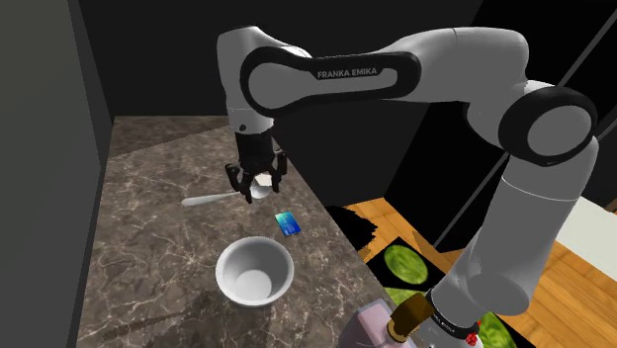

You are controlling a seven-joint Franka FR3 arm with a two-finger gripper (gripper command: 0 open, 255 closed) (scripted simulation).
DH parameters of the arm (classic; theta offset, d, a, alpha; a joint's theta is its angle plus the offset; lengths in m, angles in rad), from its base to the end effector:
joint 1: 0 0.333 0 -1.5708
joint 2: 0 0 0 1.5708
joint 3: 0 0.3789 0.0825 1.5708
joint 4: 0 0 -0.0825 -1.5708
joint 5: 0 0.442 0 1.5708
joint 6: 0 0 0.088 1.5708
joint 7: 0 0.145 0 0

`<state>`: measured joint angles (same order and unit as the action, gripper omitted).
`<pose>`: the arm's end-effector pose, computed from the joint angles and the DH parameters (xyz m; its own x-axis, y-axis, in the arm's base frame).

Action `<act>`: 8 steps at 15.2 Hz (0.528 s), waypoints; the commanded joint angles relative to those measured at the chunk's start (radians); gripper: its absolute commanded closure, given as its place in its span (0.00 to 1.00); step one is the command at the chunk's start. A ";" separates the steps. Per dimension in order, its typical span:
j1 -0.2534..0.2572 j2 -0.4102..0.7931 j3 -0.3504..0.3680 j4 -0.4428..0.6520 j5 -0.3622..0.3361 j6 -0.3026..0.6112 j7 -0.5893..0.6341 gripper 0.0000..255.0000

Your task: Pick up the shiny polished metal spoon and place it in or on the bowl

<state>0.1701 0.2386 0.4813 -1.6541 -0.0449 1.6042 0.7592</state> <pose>0.5383 0.3735 0.4719 0.9663 -0.1100 -0.2327 -0.0814 -0.9883 0.1290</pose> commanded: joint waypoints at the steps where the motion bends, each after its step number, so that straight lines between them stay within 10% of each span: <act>1: 0.000 -0.003 0.000 0.021 0.001 -0.024 -0.001 1.00; 8: 0.005 -0.140 0.026 -0.097 0.070 -0.026 0.022 1.00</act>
<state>0.1750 0.1363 0.5020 -1.7095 0.0063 1.5692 0.7775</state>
